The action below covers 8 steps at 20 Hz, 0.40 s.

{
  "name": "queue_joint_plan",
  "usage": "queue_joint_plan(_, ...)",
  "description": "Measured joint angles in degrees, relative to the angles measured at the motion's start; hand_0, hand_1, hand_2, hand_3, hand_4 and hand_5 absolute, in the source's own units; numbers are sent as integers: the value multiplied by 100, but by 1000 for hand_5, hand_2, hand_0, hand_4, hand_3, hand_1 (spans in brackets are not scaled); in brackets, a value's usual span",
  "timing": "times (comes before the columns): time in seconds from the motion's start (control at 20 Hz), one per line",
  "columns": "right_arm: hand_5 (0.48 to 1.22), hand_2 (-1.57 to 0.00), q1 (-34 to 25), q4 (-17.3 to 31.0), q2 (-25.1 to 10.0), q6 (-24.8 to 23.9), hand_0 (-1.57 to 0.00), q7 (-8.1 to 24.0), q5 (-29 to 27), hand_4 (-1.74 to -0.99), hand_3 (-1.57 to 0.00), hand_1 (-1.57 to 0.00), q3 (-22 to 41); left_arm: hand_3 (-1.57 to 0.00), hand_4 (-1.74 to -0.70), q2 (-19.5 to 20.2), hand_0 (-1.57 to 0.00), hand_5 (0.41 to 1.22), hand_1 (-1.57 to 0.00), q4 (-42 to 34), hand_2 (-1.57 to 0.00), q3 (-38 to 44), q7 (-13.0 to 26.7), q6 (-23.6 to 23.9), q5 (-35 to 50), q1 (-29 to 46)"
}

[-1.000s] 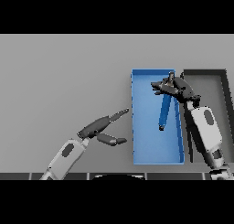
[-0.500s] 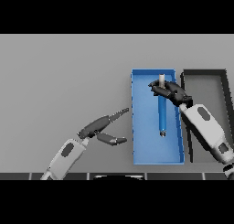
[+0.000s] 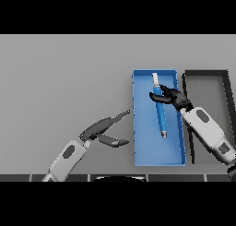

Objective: Pick up the blue pipe and place it into the blue bin.

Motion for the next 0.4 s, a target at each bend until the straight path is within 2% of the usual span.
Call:
queue_joint_plan(0.1,680,-12,36,-79,-59,23,-14,-19,-14,-1127,-9,-12,-2,1,-920,21,1,465,1,69,1,25,-79,4,-32,-32)
queue_joint_plan(0.2,672,-7,-36,-91,-106,13,-9,116,-16,-1129,-6,-8,-11,1,-920,9,1,464,1,103,1,75,-80,-24,33,-101)
queue_joint_plan(0.3,674,-7,12,-71,-129,110,-9,54,-31,-1129,-6,-8,-11,1,-920,-51,1,467,1,157,1,57,-35,-23,46,-94)
queue_joint_plan(0.4,677,-7,35,2,-85,187,-9,-91,-44,-1129,-6,-8,-29,1,-920,-17,1,468,1,142,1,12,-163,-43,18,19)
